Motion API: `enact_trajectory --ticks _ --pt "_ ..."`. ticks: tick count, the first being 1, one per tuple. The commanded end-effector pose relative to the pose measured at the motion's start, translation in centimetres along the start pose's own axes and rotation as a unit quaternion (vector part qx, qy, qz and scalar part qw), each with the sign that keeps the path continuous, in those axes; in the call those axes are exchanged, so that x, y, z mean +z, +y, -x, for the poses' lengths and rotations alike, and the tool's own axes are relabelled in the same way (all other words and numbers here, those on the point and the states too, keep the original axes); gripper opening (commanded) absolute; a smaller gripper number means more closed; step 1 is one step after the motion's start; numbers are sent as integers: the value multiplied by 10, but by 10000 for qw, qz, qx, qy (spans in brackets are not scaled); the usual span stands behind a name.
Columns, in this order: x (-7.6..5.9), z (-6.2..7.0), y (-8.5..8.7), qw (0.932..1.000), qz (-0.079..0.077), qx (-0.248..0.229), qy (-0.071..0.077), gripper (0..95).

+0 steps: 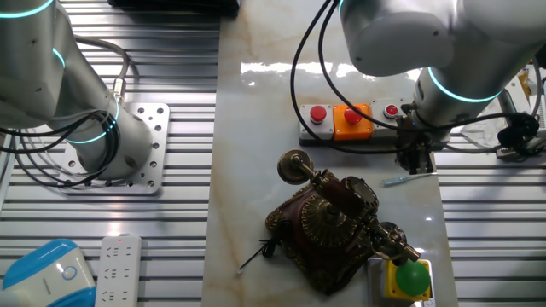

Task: Dial a number on an old rotary phone

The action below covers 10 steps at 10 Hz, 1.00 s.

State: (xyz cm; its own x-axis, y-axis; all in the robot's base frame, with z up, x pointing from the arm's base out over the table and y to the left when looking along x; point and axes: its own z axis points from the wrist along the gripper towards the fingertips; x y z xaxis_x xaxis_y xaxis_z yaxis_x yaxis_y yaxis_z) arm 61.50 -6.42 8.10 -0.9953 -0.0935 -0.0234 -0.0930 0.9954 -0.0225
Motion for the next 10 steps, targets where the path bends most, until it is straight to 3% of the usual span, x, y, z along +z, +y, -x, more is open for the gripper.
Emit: enact_trajectory --ticks 1,7,8,10 --pt "0 0 0 10000 -2 0 -4 0" --pt "0 0 0 10000 -2 0 -4 0" --pt "0 0 0 9985 -131 536 -24 0" --pt "0 0 0 9993 -120 362 4 0"
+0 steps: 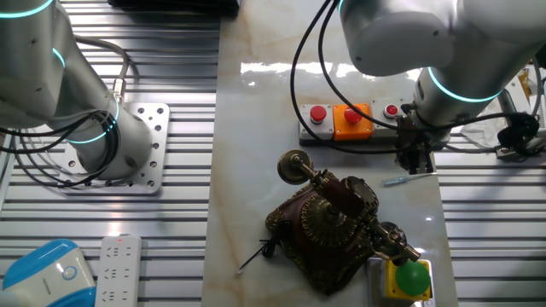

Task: Dial a number on an old rotary phone

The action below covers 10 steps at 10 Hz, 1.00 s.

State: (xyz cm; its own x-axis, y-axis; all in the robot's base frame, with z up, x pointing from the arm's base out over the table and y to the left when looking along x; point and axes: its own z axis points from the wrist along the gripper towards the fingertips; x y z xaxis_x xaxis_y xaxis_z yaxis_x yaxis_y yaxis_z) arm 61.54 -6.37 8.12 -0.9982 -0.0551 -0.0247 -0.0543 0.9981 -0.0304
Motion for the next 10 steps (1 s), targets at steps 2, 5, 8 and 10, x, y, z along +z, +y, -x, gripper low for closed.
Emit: enact_trajectory --ticks 2,5,8,10 --pt "0 -1 0 9999 -83 -109 73 190" --pt "0 -1 0 10000 -62 -54 54 190" --pt "8 2 1 9999 -44 9 98 190" --pt "20 5 -4 9999 -14 -18 98 190"
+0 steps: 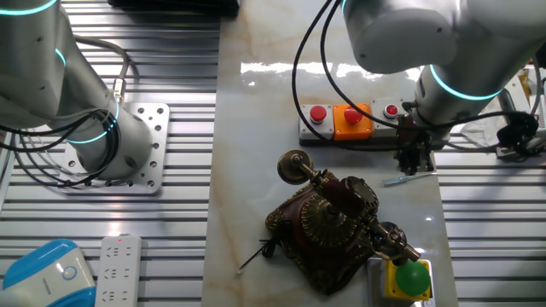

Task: Dial a number on an old rotary phone

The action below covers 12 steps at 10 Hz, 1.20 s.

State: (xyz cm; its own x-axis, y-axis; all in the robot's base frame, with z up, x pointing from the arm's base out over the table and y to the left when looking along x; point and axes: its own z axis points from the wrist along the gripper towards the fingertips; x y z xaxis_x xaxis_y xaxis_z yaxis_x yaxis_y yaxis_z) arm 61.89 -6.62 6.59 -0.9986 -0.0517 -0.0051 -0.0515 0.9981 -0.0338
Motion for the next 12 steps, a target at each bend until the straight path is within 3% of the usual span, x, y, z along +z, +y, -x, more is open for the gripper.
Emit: enact_trajectory --ticks 1,7,8,11,12 --pt "9 5 -3 10000 2 -35 4 190" --pt "27 44 -11 10000 -1 -40 43 190" --pt "28 52 -12 10000 -8 -36 63 0" --pt "33 62 -11 10000 -20 -12 71 0" --pt "35 62 -11 9999 -31 -74 63 190"
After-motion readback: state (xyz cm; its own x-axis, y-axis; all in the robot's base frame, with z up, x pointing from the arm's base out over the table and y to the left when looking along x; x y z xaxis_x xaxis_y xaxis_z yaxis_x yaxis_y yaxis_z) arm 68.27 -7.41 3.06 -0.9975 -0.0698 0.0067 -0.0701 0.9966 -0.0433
